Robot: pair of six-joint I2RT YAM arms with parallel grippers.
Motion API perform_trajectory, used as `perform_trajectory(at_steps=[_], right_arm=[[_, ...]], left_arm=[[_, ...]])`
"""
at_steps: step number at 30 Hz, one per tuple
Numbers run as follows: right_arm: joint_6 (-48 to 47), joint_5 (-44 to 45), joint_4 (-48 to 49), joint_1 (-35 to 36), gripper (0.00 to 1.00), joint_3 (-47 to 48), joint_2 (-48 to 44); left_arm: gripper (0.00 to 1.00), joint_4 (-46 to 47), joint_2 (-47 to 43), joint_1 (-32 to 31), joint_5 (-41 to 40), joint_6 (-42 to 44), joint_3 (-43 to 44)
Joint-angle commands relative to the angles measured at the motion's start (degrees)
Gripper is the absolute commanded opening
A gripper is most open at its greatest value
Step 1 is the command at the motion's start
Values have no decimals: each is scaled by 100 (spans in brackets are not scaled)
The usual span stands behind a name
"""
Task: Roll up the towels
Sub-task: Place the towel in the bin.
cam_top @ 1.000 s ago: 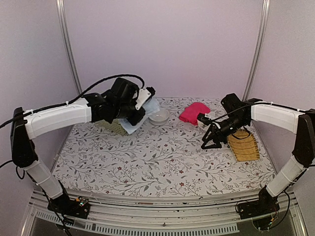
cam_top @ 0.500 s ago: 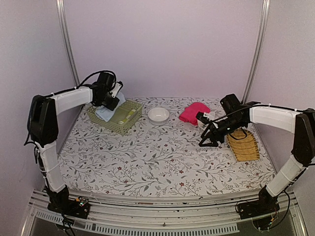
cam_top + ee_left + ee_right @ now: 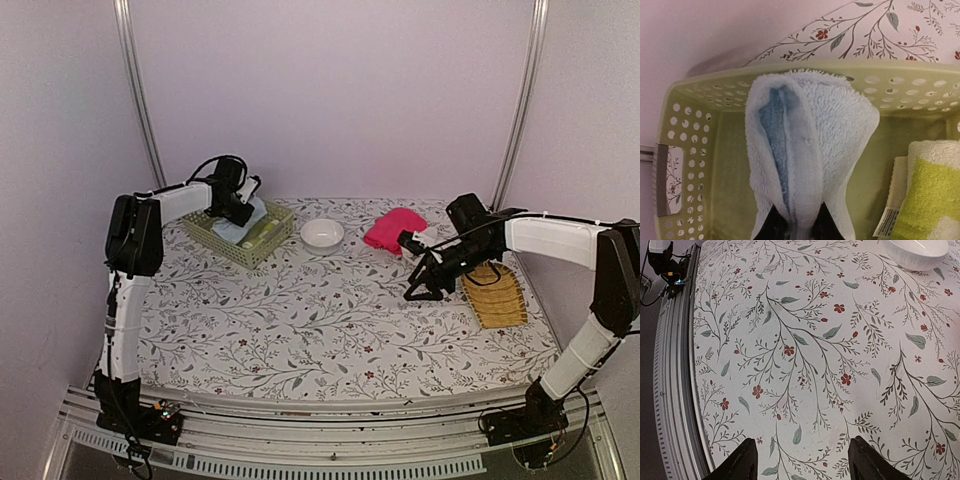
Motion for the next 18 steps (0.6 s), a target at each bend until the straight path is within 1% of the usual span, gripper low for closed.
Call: perform_trajectory(at_steps=[1,9,13,18], right_arm=[[-12,81,20,-24,64,-73,100],[-43,38,-47,-22,64,-5,237],[-57,5,-82,-19,64,10,293],[-65,1,-123,-24,65,26,334]], left_arm=[[0,-329,331,-99,174,-3,297],[1,-326,155,-367,255,-131,-230],[3,-308,29,-406,695,-292,-392],[7,-435,117,-392,1058,-381,-293]])
